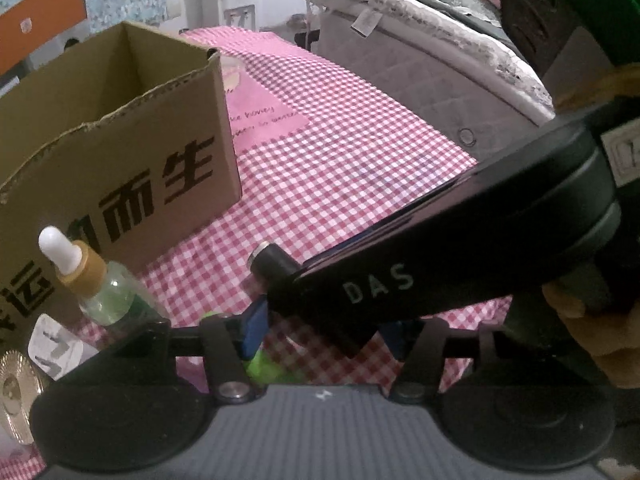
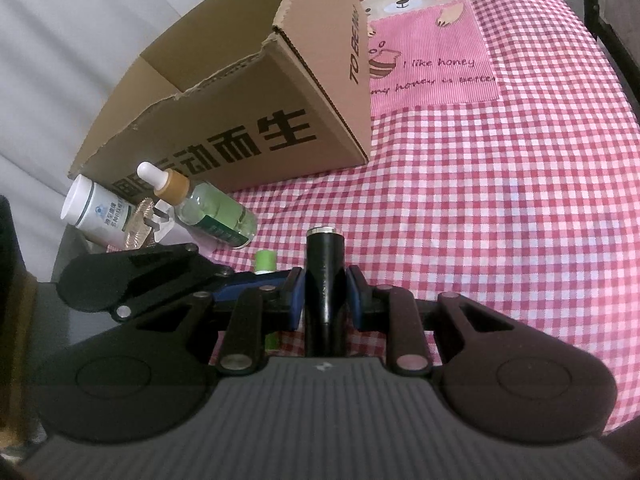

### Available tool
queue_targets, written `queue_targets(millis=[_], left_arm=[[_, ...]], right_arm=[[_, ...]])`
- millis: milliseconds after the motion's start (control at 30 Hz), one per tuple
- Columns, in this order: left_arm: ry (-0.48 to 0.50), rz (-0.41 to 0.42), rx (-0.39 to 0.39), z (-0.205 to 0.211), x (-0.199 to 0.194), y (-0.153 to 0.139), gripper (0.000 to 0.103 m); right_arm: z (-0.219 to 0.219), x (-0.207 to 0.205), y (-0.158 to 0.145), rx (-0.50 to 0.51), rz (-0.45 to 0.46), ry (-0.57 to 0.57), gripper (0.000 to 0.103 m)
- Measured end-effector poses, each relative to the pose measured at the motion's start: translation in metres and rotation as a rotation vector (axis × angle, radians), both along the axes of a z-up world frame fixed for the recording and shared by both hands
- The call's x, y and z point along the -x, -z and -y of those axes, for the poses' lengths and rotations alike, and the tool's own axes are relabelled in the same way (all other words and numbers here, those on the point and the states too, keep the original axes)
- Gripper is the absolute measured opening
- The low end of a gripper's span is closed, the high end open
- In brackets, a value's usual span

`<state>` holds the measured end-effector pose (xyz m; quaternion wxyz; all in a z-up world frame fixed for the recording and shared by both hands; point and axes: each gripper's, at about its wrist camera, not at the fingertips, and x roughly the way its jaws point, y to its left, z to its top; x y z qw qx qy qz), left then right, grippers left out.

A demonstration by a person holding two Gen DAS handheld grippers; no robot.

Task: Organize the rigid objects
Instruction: 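Lift the black cylinder with the right tool and carry it over the box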

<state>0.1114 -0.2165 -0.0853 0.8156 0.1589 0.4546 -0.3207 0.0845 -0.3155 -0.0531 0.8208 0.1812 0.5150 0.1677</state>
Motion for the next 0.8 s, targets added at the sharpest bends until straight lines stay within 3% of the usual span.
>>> queue_targets(millis=[267,500,667,800], left_arm=[[-0.022,0.011,0.022,-0.007,-0.001,-0.003,0.051],[-0.012,0.040,0.046,-0.013,0.005,-0.015,0.050],[-0.005,0.090,0.075,-0.020,0.016,-0.038,0.050],[-0.004,0.176,0.106,-0.031,0.030,-0.070,0.050]], right_arm=[[-0.001,0.003,0.002,-0.030,0.004,0.028,0.021],[-0.003,0.010,-0.006,-0.050,0.008,0.063,0.021],[-0.006,0.023,-0.028,-0.050,0.052,0.077,0.021],[-0.015,0.034,-0.061,-0.040,0.128,0.073,0.022]])
